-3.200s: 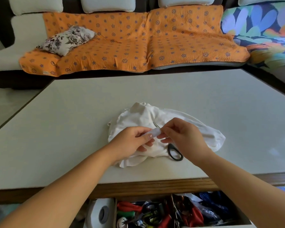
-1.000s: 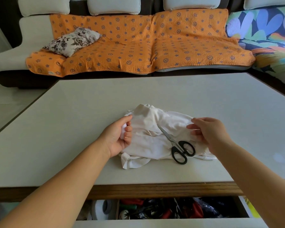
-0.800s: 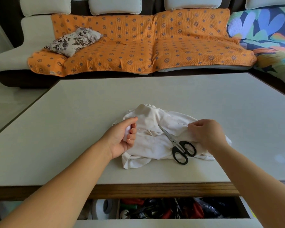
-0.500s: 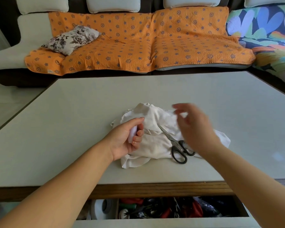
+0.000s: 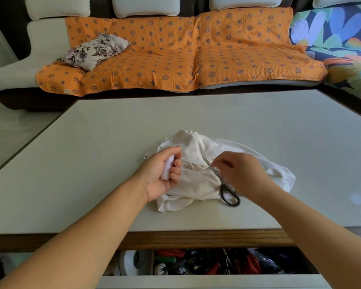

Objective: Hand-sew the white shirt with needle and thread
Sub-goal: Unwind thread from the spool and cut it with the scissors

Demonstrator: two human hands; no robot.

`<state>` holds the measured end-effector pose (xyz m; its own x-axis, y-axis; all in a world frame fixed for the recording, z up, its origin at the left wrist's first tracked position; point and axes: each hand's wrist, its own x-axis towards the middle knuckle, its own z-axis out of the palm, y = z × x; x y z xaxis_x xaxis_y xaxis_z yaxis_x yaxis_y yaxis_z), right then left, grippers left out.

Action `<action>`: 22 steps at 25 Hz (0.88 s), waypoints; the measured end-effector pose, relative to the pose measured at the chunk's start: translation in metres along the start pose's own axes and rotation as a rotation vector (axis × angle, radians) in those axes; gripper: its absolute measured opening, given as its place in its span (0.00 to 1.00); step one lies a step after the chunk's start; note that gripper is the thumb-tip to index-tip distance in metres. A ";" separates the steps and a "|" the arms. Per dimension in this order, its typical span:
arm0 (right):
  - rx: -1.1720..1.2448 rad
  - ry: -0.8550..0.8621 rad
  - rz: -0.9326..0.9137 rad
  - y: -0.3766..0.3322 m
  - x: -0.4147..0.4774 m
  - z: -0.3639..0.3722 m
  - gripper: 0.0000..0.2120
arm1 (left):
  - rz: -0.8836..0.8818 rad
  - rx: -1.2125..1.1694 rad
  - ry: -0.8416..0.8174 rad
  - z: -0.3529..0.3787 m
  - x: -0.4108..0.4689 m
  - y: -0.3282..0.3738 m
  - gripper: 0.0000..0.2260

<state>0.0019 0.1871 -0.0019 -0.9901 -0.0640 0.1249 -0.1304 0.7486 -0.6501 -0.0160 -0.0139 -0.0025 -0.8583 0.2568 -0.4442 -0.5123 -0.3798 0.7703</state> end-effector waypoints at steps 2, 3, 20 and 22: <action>-0.080 0.063 0.066 0.013 0.009 -0.009 0.10 | 0.006 -0.033 0.042 -0.003 0.003 0.003 0.11; -0.112 0.064 0.104 0.020 0.013 -0.012 0.10 | 0.008 -0.038 0.057 -0.005 0.003 0.004 0.12; 0.157 -0.019 0.022 -0.006 0.001 0.005 0.10 | -0.006 -0.062 -0.013 0.001 -0.003 0.004 0.15; 0.068 0.030 0.076 0.005 0.010 -0.007 0.11 | 0.017 -0.078 0.030 -0.002 -0.002 0.006 0.14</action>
<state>-0.0079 0.1951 0.0016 -0.9955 0.0117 0.0945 -0.0590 0.7037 -0.7081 -0.0176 -0.0184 0.0015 -0.8666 0.2236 -0.4462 -0.4977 -0.4525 0.7399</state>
